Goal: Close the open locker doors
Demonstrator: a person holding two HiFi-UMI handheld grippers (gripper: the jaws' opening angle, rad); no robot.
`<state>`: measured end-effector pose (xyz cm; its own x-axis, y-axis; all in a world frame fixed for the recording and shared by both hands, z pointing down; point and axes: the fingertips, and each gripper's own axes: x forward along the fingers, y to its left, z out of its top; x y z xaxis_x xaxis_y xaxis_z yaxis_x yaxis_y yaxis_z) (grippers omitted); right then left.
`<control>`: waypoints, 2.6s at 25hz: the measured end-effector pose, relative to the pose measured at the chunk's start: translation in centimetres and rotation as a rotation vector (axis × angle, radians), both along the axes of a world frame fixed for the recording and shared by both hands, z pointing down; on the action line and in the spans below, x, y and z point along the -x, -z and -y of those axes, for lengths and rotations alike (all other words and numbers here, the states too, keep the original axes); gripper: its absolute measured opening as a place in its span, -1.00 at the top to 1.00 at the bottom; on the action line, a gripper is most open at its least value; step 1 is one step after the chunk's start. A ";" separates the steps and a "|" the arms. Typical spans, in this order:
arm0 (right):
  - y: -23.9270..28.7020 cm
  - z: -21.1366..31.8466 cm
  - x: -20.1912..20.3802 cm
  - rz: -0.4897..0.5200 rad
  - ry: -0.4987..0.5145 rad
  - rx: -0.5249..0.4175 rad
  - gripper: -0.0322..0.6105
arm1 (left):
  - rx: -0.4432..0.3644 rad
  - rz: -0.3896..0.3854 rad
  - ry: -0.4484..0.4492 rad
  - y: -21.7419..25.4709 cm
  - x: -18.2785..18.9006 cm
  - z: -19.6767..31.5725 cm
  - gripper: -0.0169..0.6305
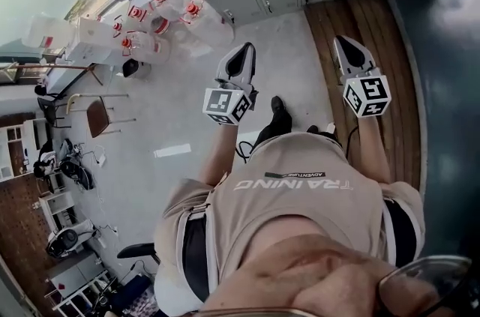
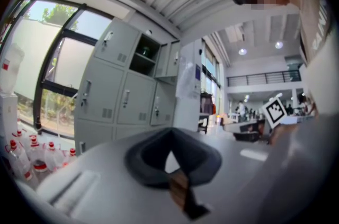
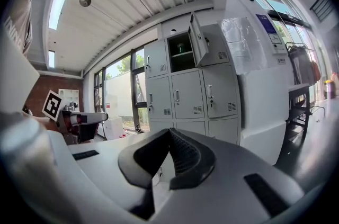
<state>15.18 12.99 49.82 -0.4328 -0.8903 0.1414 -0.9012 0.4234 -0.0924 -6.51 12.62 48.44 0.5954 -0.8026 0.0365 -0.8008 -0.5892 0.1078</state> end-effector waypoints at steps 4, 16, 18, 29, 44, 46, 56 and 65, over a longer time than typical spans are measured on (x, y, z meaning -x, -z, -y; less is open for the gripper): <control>0.1 3.4 2.8 -0.045 -0.012 0.013 0.86 | 0.023 -0.027 -0.006 -1.2 3.0 4.0 0.95; 0.4 11.8 9.0 -0.129 -0.131 -0.026 0.86 | 0.032 -0.041 -0.154 -1.1 6.2 14.8 0.95; -0.1 12.7 9.5 -0.128 -0.118 -0.003 0.86 | 0.045 -0.058 -0.166 -1.4 5.8 15.9 0.95; -1.6 21.1 6.2 -0.093 -0.094 0.015 0.86 | 0.105 -0.015 -0.154 -3.2 2.5 23.5 0.95; 6.5 34.5 -5.3 -0.121 -0.122 -0.197 0.86 | -0.061 0.026 -0.214 5.0 -12.0 35.9 0.95; 7.8 35.4 -6.6 -0.111 -0.130 -0.220 0.86 | -0.078 0.024 -0.225 6.1 -13.8 36.5 0.95; 17.4 36.6 -9.0 -0.153 -0.184 -0.397 0.86 | -0.213 -0.035 -0.385 15.8 -19.0 37.3 0.95; 25.0 36.3 -8.8 -0.148 -0.204 -0.540 0.86 | -0.343 -0.012 -0.446 21.1 -20.1 36.6 0.95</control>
